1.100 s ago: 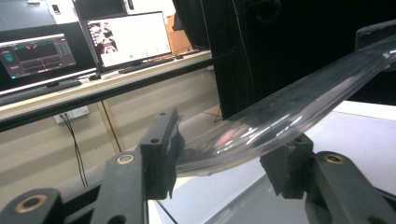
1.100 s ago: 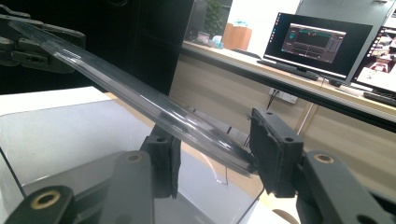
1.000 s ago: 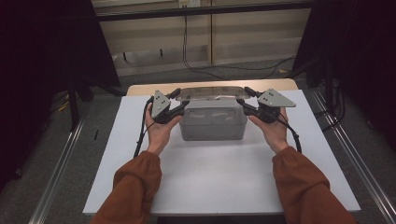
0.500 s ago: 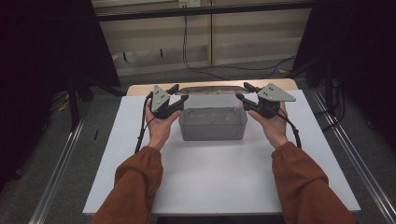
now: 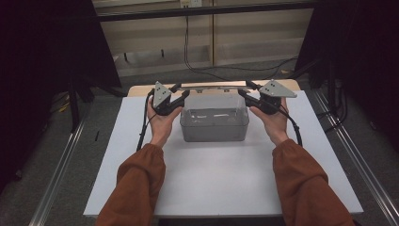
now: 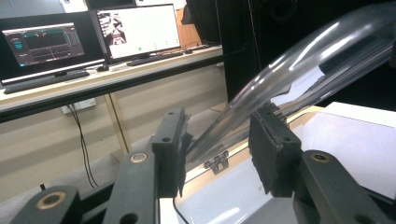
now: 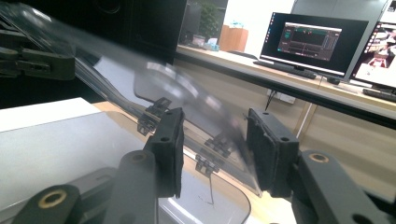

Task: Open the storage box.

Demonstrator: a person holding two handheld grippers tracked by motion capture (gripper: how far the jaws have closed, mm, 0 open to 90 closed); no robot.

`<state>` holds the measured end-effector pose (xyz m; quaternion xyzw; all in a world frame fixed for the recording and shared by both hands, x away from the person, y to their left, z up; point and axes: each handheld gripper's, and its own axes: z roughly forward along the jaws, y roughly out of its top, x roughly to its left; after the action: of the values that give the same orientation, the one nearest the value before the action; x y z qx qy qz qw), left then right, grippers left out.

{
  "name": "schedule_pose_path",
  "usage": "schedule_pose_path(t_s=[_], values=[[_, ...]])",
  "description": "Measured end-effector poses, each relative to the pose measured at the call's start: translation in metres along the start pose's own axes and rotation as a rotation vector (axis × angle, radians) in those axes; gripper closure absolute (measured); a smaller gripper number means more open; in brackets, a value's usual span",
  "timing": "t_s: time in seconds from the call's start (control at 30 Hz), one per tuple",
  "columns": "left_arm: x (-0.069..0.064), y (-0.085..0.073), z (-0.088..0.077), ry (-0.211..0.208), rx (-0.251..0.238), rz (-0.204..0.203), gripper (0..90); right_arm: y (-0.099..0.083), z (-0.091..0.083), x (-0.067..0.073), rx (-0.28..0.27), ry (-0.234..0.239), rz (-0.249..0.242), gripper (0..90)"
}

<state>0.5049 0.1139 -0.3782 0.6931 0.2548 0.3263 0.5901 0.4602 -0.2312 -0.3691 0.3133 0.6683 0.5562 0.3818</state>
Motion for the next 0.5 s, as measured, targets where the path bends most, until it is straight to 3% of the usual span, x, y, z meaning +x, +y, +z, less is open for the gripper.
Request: schedule_pose_path(t_s=[0.2,0.5], values=[[0.002,0.001,0.002,0.000,0.006,-0.021,57.6,-0.004,0.004,-0.006,0.017,-0.010,0.001,60.3],[0.004,0.004,0.004,0.001,0.008,-0.033,57.7,-0.004,0.010,-0.011,0.024,-0.022,-0.001,57.1]])
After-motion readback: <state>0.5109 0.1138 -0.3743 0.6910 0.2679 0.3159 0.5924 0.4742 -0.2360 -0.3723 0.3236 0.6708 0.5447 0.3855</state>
